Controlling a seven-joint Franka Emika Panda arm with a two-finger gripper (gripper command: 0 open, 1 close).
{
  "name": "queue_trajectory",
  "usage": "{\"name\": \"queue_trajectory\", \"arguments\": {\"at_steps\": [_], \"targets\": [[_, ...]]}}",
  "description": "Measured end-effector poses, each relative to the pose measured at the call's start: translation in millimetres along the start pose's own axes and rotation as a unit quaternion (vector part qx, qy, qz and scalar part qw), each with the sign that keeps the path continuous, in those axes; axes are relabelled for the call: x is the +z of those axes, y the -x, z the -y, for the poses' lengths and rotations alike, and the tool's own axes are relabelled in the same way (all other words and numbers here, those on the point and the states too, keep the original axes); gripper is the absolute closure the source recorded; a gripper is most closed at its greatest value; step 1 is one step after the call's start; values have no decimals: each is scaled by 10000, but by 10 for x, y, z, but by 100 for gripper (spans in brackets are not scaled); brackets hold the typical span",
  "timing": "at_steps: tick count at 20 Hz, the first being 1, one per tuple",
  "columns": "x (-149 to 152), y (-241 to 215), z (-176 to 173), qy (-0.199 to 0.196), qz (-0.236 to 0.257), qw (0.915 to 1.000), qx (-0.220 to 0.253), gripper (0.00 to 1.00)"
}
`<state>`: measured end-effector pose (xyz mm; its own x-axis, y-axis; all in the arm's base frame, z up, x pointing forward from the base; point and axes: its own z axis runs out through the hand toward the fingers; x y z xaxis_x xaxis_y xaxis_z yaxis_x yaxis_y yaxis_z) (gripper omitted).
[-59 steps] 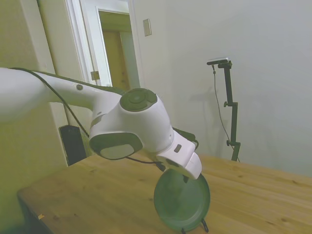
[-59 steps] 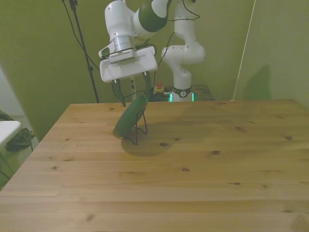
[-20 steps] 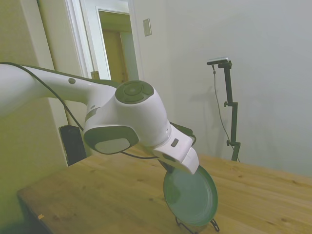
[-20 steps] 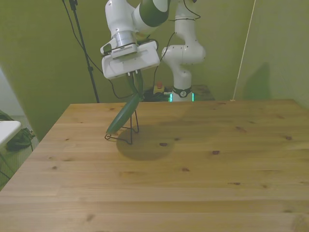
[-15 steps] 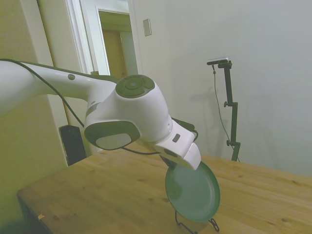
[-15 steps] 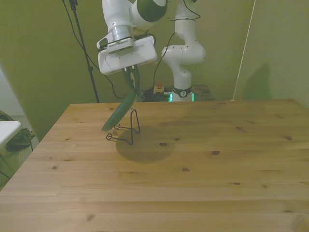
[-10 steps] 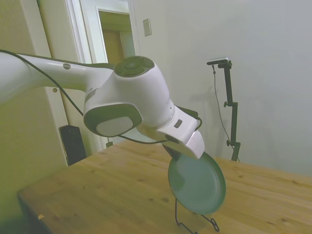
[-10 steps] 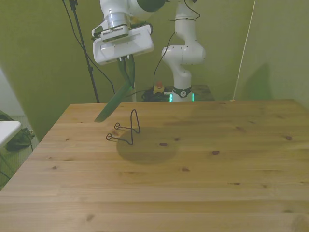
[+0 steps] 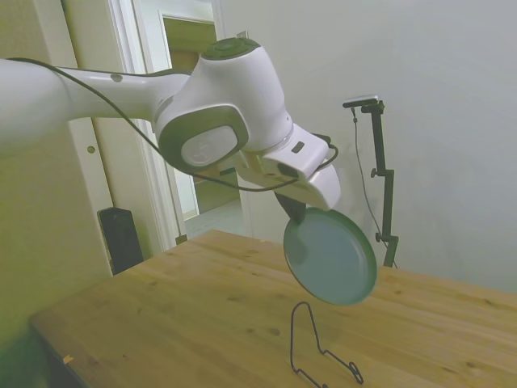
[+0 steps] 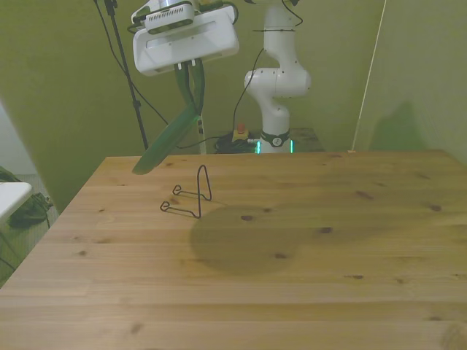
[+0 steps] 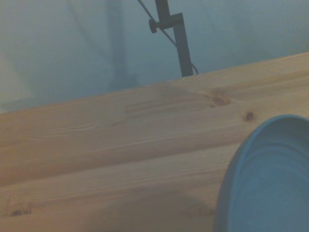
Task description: Unload the plate
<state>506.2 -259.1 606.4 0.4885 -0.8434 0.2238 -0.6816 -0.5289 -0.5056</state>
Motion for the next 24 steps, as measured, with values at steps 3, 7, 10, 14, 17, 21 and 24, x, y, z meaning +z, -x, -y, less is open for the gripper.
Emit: {"name": "queue_trajectory", "arguments": {"at_steps": [3,7,10,14,17,21,24], "targets": [[254,-136,311,225,-20,9996,162,100],[845,-189,711,678,-97,9973,278,100],[1496,-176,886,1020,-79,9942,341,100],[2265,-109,1013,1261,-58,9916,265,100],[2628,-80,1026,1434,-67,9893,266,100],[2916,-51,984,1620,-79,9865,245,100],[3003,-16,971,1705,-71,9851,195,0]]}}
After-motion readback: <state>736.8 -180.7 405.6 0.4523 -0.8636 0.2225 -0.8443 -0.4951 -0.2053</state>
